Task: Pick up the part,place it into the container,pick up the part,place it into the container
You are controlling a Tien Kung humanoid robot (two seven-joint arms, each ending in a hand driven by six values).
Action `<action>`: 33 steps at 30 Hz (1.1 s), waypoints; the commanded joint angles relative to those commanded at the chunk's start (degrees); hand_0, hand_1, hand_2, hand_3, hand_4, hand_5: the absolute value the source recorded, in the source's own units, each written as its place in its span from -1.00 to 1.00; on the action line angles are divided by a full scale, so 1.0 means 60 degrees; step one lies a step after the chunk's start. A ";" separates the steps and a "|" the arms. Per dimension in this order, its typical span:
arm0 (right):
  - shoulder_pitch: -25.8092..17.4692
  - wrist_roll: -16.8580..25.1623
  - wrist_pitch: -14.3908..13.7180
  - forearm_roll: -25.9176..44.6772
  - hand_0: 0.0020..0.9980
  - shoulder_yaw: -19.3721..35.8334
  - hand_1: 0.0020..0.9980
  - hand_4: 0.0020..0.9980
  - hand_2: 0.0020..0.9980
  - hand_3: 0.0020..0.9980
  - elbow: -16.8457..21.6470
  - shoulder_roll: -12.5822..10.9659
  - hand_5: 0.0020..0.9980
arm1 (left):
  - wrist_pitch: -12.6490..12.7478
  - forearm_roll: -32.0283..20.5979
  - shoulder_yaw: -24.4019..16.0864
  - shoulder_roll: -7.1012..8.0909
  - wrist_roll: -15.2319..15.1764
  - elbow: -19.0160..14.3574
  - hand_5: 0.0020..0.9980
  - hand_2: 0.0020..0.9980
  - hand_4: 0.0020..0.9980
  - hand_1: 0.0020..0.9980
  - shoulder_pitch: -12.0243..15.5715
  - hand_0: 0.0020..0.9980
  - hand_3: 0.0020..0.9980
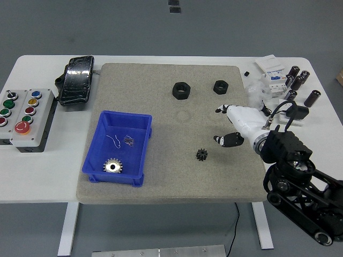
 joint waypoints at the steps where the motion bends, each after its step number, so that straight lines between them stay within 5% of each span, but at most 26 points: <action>1: -0.0018 0.0000 0.0019 0.0056 -0.16 -0.0087 0.37 0.59 0.60 0.64 -0.0049 -0.0011 -0.51 | 0.0000 -0.0029 0.0015 -0.0001 -0.0003 0.0000 -0.17 0.11 0.28 0.20 -0.0003 0.31 0.23; 27: 0.0559 0.0298 -0.0947 0.1609 -0.30 -0.1560 0.22 0.48 0.45 0.48 -0.1328 0.0425 -0.47 | -0.0008 -0.0085 -0.0013 0.0009 0.0013 0.0000 -0.16 0.11 0.28 0.20 -0.0029 0.31 0.23; 28: 0.0579 0.0324 -0.0975 0.1626 -0.35 -0.1597 0.11 -0.01 0.30 0.38 -0.1344 0.0443 -0.56 | -0.0008 -0.0091 -0.0009 0.0009 0.0012 0.0000 -0.16 0.11 0.28 0.20 -0.0030 0.31 0.23; 33: 0.0628 0.0441 -0.1092 0.1768 -0.35 -0.1706 0.11 -0.01 0.30 0.38 -0.1397 0.0464 -0.56 | -0.0011 -0.0090 -0.0009 0.0010 0.0021 0.0000 -0.16 0.11 0.28 0.20 -0.0027 0.31 0.23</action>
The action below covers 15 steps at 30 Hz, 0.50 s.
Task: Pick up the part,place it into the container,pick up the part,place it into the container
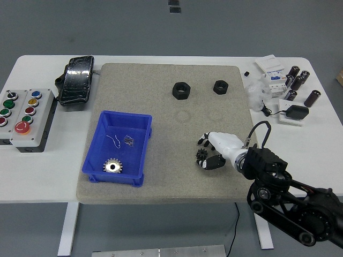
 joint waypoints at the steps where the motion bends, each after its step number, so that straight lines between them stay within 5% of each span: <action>1: 0.0006 0.0019 -0.0017 0.0023 -0.33 -0.0018 0.06 -0.15 0.13 0.27 -0.0003 -0.0006 -0.68 | 0.0001 -0.0003 0.0001 0.0001 0.0001 0.0000 -0.15 0.11 0.28 0.20 0.0002 0.31 0.23; 6: 0.0024 0.0129 -0.0087 0.0184 -0.33 -0.0085 0.06 -0.15 0.13 0.27 -0.0051 -0.0025 -0.68 | -0.0006 -0.0008 0.0004 0.0003 0.0009 0.0000 -0.15 0.11 0.28 0.20 0.0003 0.31 0.23; 7: 0.0020 0.0140 -0.0086 0.0203 -0.32 -0.0090 0.03 0.07 -0.08 0.05 -0.0061 -0.0026 -0.96 | -0.0008 -0.0010 0.0005 0.0002 0.0010 0.0000 -0.15 0.11 0.28 0.20 0.0003 0.31 0.23; 12: 0.0011 0.0155 -0.0061 0.0252 -0.32 -0.0109 0.03 0.07 -0.08 0.05 -0.0078 -0.0054 -0.96 | -0.0013 -0.0020 0.0006 0.0005 0.0006 0.0000 -0.15 0.11 0.28 0.20 0.0007 0.31 0.23; 13: 0.0011 0.0159 -0.0067 0.0252 -0.33 -0.0114 0.02 -0.09 -0.18 -0.02 -0.0078 -0.0060 -0.94 | -0.0014 -0.0020 0.0004 0.0006 0.0005 0.0000 -0.14 0.11 0.28 0.20 0.0008 0.31 0.23; 15: 0.0019 0.0181 -0.0129 0.0219 -0.33 -0.0121 0.02 -0.09 -0.18 -0.02 -0.0069 -0.0076 -0.94 | -0.0016 -0.0029 0.0008 0.0008 -0.0001 0.0000 -0.14 0.11 0.28 0.20 0.0008 0.31 0.23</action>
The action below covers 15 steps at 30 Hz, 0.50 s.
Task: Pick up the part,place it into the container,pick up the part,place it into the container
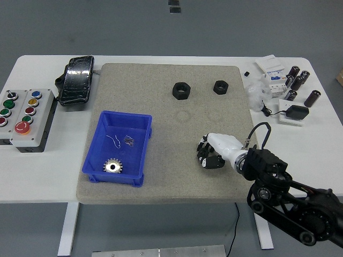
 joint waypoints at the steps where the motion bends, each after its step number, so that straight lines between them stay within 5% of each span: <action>1: 0.0009 0.0020 -0.0046 -0.0018 -0.33 0.0003 0.02 -0.09 -0.18 -0.02 0.0009 -0.0008 -0.94 | -0.0002 -0.0003 0.0002 0.0000 -0.0001 0.0000 -0.14 0.11 0.28 0.20 -0.0001 0.31 0.23; 9: 0.0560 0.0551 -0.0728 0.0162 -0.36 0.0251 0.02 -0.16 -0.20 -0.04 0.0083 0.0069 -0.96 | -0.0018 -0.0004 0.0015 -0.0008 0.0011 0.0000 -0.15 0.11 0.27 0.20 -0.0003 0.31 0.23; 15: 0.1498 0.1351 -0.1570 0.0817 -0.35 -0.0252 0.02 -0.20 -0.22 -0.07 -0.0294 0.0879 -0.96 | -0.0045 0.0028 0.0027 -0.0017 0.0032 0.0000 -0.15 0.12 0.28 0.20 0.0003 0.31 0.24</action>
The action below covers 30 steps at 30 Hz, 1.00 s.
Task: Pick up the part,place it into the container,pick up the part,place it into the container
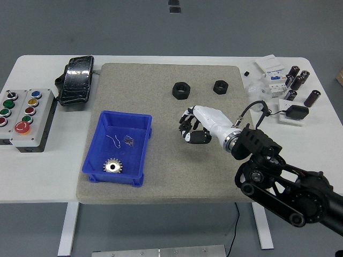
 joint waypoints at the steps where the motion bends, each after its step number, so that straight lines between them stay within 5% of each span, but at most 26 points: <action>1: 0.0109 0.0168 -0.0169 0.0156 -0.19 -0.0104 0.10 -0.04 -0.08 0.00 -0.0067 0.0158 -1.00 | -0.0004 -0.0003 0.0009 -0.0003 0.0001 0.0000 -0.14 0.12 0.28 0.20 0.0000 0.31 0.24; 6: 0.0643 0.1196 -0.0868 0.1170 -0.19 -0.0922 0.10 -0.04 -0.08 0.00 -0.0417 0.1024 -1.00 | -0.0021 -0.0053 0.0074 -0.0025 0.0021 0.0000 -0.14 0.12 0.28 0.20 0.0007 0.31 0.24; 7: 0.0757 0.1345 -0.0832 0.1285 0.31 -0.1111 0.43 0.02 0.40 0.41 -0.0482 0.1132 -0.74 | -0.0021 -0.0057 0.0074 -0.0024 0.0028 0.0000 -0.14 0.11 0.28 0.20 0.0012 0.31 0.24; 12: 0.1222 0.1509 -0.0577 0.1309 0.31 -0.1851 0.43 0.02 0.40 0.41 -0.0763 0.1360 -0.74 | -0.0017 -0.0008 0.0014 -0.0008 0.0058 0.0000 -0.14 0.11 0.28 0.20 0.0014 0.31 0.24; 13: 0.1293 0.1483 -0.0537 0.1218 0.63 -0.1934 0.66 0.18 0.64 0.68 -0.0791 0.1381 -0.73 | -0.0012 0.0003 0.0005 -0.0004 0.0058 0.0000 -0.14 0.12 0.28 0.20 0.0011 0.31 0.24; 22: 0.1589 0.0968 -0.0177 -0.0086 0.71 -0.2126 0.69 0.24 0.67 0.69 -0.0598 0.1416 -0.72 | 0.0018 0.0370 -0.0248 0.0007 0.0041 0.0000 -0.13 0.11 0.28 0.20 -0.0010 0.31 0.24; 30: 0.0833 0.2112 -0.1767 0.1276 0.58 -0.1163 0.60 0.27 0.60 0.60 -0.0869 0.1237 -0.70 | -0.0011 0.0511 -0.0341 -0.0033 0.0044 0.0000 -0.13 0.11 0.28 0.20 -0.0025 0.31 0.24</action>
